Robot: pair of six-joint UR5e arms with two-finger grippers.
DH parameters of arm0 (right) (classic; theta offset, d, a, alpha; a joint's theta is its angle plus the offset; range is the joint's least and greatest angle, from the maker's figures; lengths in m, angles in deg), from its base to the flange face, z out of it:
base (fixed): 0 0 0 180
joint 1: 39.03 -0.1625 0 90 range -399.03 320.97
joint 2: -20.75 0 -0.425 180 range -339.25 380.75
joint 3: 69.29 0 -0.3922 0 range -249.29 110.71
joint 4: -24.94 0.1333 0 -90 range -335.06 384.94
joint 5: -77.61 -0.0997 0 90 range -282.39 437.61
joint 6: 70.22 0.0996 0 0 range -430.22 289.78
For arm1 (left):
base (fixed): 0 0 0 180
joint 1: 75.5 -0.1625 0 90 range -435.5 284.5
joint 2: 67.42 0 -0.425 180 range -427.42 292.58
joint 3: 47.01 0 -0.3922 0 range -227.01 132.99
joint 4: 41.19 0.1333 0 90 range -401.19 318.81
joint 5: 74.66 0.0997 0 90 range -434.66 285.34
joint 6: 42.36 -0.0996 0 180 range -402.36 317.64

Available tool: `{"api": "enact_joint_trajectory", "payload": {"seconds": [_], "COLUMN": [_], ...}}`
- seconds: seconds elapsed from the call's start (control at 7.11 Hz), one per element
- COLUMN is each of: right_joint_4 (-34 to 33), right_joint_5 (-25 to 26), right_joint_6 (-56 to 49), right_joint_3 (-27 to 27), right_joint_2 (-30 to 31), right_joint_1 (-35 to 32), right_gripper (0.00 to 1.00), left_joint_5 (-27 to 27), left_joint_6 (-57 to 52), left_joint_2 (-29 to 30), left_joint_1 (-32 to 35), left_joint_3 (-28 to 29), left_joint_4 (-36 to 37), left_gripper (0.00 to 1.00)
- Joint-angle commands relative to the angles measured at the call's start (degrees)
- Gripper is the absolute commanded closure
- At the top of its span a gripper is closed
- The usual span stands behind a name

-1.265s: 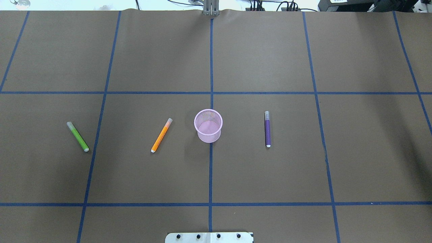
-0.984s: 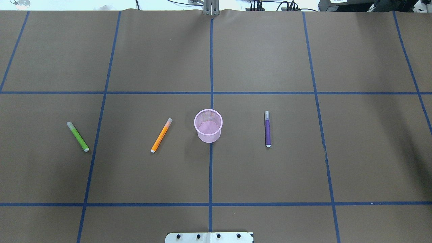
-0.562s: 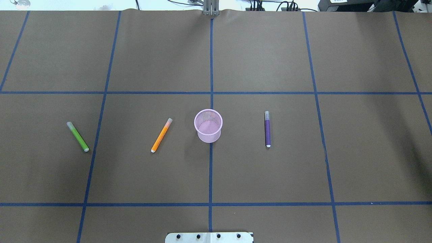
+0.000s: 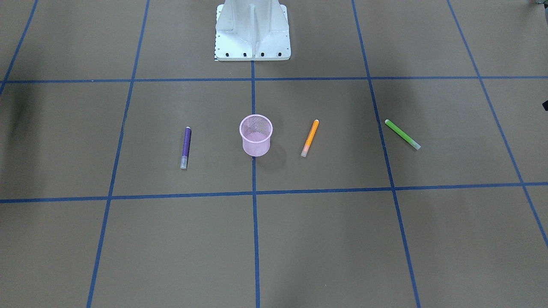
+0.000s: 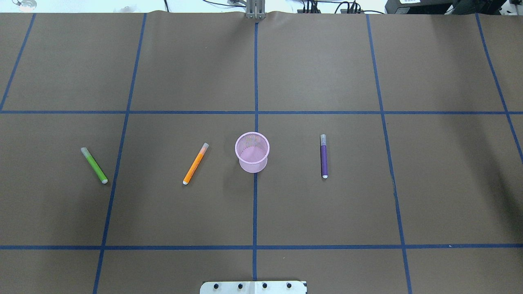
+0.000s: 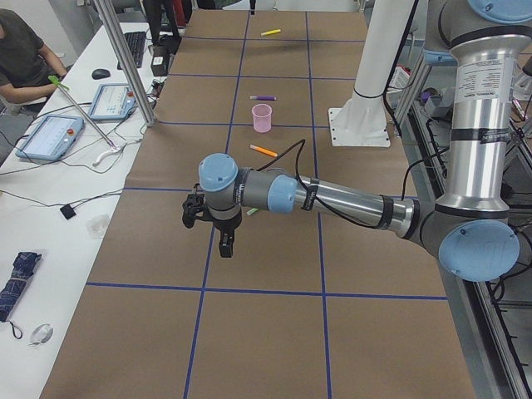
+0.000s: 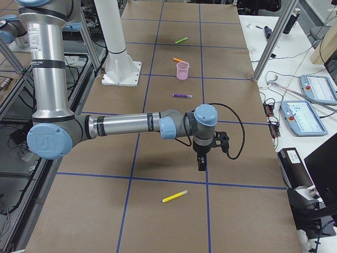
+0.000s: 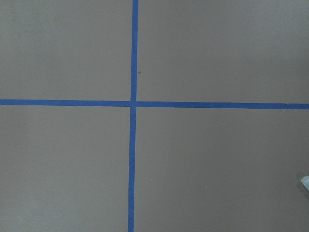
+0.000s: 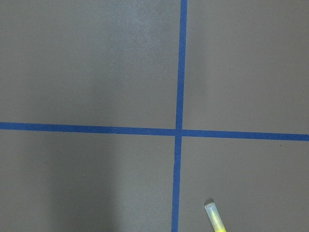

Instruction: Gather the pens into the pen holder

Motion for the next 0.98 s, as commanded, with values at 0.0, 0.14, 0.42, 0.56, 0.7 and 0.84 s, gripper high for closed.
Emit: {"api": "enact_joint_trajectory", "payload": {"seconds": [0.0, 0.14, 0.42, 0.56, 0.7, 0.84], "right_joint_4": [-0.1, -0.1, 0.0, -0.1, 0.0, 0.1], "right_joint_5": [0.1, -0.4, -0.9, -1.2, -1.1, -0.9], "right_joint_6": [-0.1, 0.2, 0.1, 0.2, 0.1, 0.1], "right_joint_3": [0.8, 0.4, -0.2, -0.5, -0.5, -0.5], "right_joint_2": [0.7, 0.9, 0.9, 0.9, 0.9, 0.8], "right_joint_1": [0.0, 0.0, 0.1, 0.2, 0.5, 1.3], "right_gripper": [0.00, 0.00, 0.00, 0.00, 0.00, 0.00], "left_joint_5": [-1.7, -1.0, -0.4, 1.0, 5.5, 12.4], "left_joint_6": [6.4, 14.7, 31.3, 39.9, 47.0, 54.0], "left_joint_2": [0.3, 0.4, 1.0, 2.3, 3.8, 5.9], "left_joint_1": [-6.2, -9.5, -16.9, -22.1, -28.1, -32.3], "left_joint_3": [-0.5, -3.1, -4.8, -4.7, -4.0, -3.2], "left_joint_4": [-3.4, -4.8, -4.9, -5.0, -5.9, -7.2], "left_gripper": [0.00, 0.00, 0.01, 0.01, 0.01, 0.01]}}
